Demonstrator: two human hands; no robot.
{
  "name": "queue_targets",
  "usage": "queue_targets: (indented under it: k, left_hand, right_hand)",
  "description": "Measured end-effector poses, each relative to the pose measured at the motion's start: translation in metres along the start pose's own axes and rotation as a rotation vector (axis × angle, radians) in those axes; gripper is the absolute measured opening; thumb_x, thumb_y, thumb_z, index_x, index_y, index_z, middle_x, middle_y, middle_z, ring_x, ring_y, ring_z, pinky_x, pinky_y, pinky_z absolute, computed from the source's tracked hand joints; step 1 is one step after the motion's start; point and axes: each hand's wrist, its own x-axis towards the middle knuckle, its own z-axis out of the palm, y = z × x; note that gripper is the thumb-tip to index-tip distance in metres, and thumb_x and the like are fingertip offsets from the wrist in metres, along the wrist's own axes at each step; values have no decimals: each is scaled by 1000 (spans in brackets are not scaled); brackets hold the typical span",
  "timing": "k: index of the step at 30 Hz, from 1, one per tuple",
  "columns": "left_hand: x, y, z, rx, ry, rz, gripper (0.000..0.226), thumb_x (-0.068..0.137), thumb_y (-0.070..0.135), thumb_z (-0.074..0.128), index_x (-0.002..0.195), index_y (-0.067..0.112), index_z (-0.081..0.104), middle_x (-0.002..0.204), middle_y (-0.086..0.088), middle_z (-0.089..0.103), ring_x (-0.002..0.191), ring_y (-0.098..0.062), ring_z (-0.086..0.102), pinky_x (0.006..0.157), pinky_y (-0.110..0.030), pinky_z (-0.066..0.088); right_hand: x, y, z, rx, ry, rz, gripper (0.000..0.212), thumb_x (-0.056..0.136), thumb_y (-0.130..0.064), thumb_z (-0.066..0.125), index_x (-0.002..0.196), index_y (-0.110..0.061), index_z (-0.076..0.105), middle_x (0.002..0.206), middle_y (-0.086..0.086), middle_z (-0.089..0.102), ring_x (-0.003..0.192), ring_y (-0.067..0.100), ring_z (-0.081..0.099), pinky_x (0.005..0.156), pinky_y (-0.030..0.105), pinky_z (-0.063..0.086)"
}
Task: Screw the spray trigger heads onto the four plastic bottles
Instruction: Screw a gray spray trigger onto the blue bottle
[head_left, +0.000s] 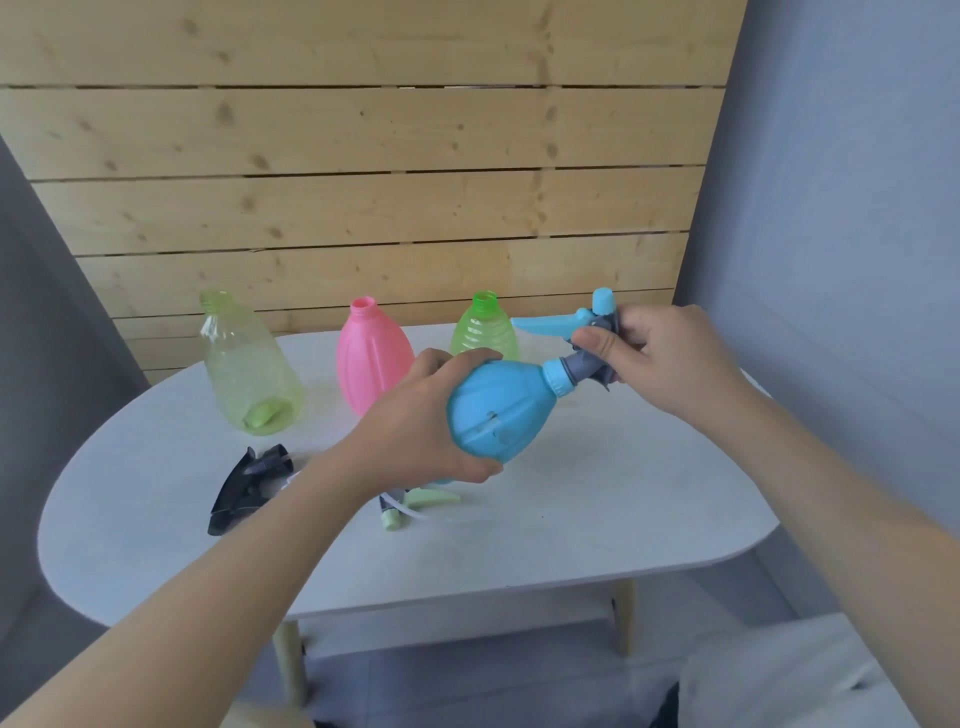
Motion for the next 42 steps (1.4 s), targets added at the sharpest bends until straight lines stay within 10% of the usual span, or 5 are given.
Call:
queue_targets:
  k: [10, 18, 29, 35, 42]
  left_hand:
    - [8, 4, 8, 4, 16, 26, 93, 50, 44, 79, 127, 55, 28, 116, 14, 33, 98, -6, 44, 68, -9, 34]
    - [31, 26, 24, -379, 22, -138, 93, 54, 51, 81, 128, 54, 25, 124, 7, 33, 107, -12, 46, 72, -21, 44]
    - [84, 68, 67, -778, 87, -102, 79, 83, 51, 56, 145, 35, 10, 145, 2, 30, 135, -16, 30, 109, -46, 32]
    - [123, 60, 78, -878, 76, -132, 69, 83, 30, 66, 138, 35, 25, 123, 17, 50, 113, -4, 51, 84, -19, 46]
    - [142, 45, 97, -816, 55, -180, 66, 81, 23, 70, 132, 36, 31, 127, 6, 51, 116, -14, 52, 91, -32, 48]
  right_hand:
    - [1, 7, -1, 77, -1, 86, 51, 83, -54, 52, 64, -7, 60, 58, 10, 68, 56, 18, 63, 60, 31, 46]
    - [-4, 22, 1, 336, -32, 274, 51, 83, -52, 54, 123, -20, 54, 94, -5, 68, 89, 11, 64, 81, 30, 50]
    - [9, 48, -16, 583, -155, 384, 39, 92, -38, 48, 131, -35, 49, 112, -3, 67, 98, 14, 66, 83, 27, 52]
    - [26, 74, -5, 632, -147, 397, 44, 96, -33, 43, 139, -37, 36, 135, -8, 52, 120, 13, 53, 101, 37, 44]
    - [36, 100, 16, 674, -175, 467, 49, 96, -24, 45, 142, -31, 31, 139, 1, 52, 124, 17, 52, 107, 40, 40]
